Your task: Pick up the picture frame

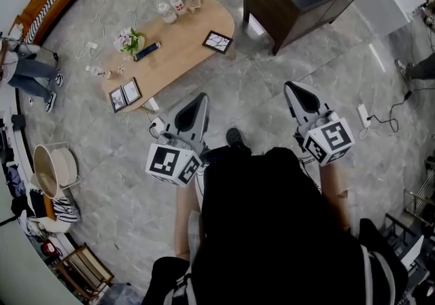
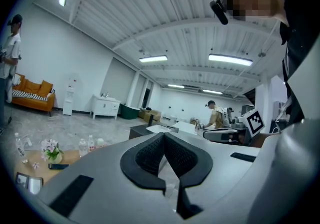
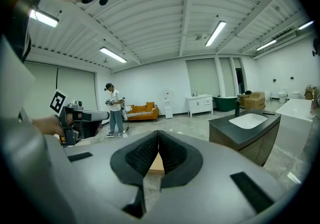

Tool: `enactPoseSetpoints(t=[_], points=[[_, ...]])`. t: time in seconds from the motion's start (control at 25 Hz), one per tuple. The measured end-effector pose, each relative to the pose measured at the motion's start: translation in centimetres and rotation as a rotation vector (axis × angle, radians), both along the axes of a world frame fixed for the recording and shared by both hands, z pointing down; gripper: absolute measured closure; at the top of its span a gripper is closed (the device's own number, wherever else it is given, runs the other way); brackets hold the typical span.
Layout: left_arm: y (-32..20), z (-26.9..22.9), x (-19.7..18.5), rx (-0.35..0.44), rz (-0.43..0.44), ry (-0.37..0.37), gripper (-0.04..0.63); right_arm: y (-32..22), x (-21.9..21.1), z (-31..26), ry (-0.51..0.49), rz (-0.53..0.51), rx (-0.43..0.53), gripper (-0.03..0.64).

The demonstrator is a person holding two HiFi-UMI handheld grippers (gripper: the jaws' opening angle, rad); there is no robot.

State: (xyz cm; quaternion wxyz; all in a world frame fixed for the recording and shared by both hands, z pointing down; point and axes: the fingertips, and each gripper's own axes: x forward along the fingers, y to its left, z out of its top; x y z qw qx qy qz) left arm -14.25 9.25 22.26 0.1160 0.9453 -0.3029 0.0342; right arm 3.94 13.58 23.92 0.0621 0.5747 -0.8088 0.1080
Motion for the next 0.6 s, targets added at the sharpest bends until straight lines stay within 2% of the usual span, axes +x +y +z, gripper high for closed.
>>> enactPoseSetpoints(t=[0.2,0.36,0.6], points=[[-2.9,1.0,-1.1,-0.014,0.016,0.001,0.583,-2.9,-1.7,0.9,-0.001,0.002,-0.028,0.603],[-4.6,1.5,-1.4,-0.039,-0.006,0.007,0.583,-4.7,-1.2,1.3,0.012,0.001,-0.045,0.603],[-7.2,2.0,-1.6,-0.07,-0.051,0.057,0.583,-8.8,0.0,3.2,0.004,-0.026,-0.081,0.603]])
